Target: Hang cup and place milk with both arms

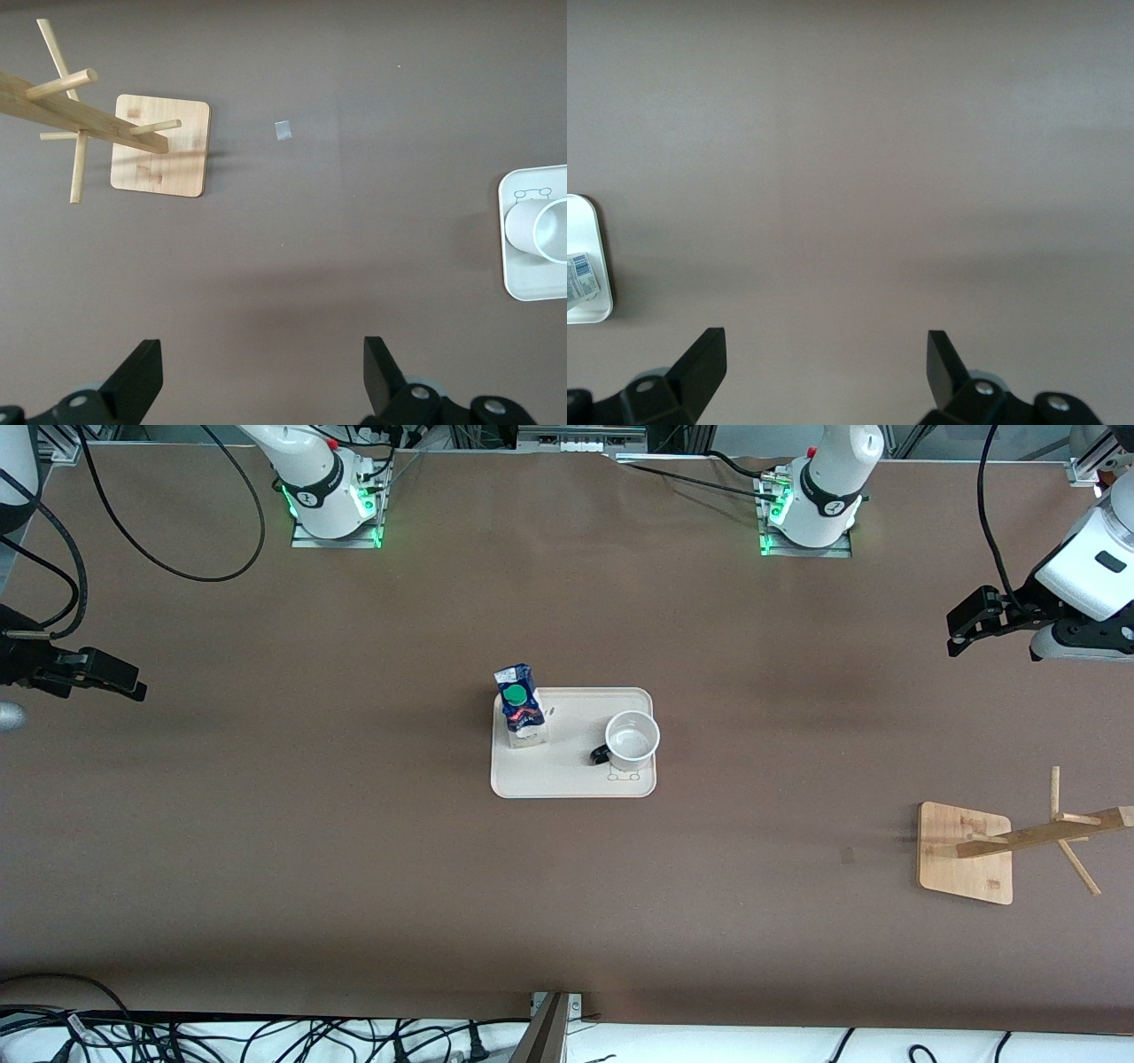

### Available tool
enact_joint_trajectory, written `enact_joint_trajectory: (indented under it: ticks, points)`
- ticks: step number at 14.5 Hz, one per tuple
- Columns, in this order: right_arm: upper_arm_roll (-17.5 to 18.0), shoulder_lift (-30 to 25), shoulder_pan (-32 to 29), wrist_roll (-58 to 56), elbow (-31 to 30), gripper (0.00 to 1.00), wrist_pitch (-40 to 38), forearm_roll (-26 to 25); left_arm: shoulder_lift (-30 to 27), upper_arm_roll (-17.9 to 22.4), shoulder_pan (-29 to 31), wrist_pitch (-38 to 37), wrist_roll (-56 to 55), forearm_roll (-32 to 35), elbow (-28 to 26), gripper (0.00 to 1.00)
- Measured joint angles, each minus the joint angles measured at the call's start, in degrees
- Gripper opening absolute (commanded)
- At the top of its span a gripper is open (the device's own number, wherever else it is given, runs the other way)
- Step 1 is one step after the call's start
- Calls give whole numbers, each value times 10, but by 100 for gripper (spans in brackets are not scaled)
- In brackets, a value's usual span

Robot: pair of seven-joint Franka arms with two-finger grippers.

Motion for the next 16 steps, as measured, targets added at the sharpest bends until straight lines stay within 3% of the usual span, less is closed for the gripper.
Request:
enact_joint_trajectory:
  ticks: [16]
  points:
    - [0, 2, 0, 0, 0, 100, 0, 0, 2, 0, 0, 0, 0, 0, 0, 100]
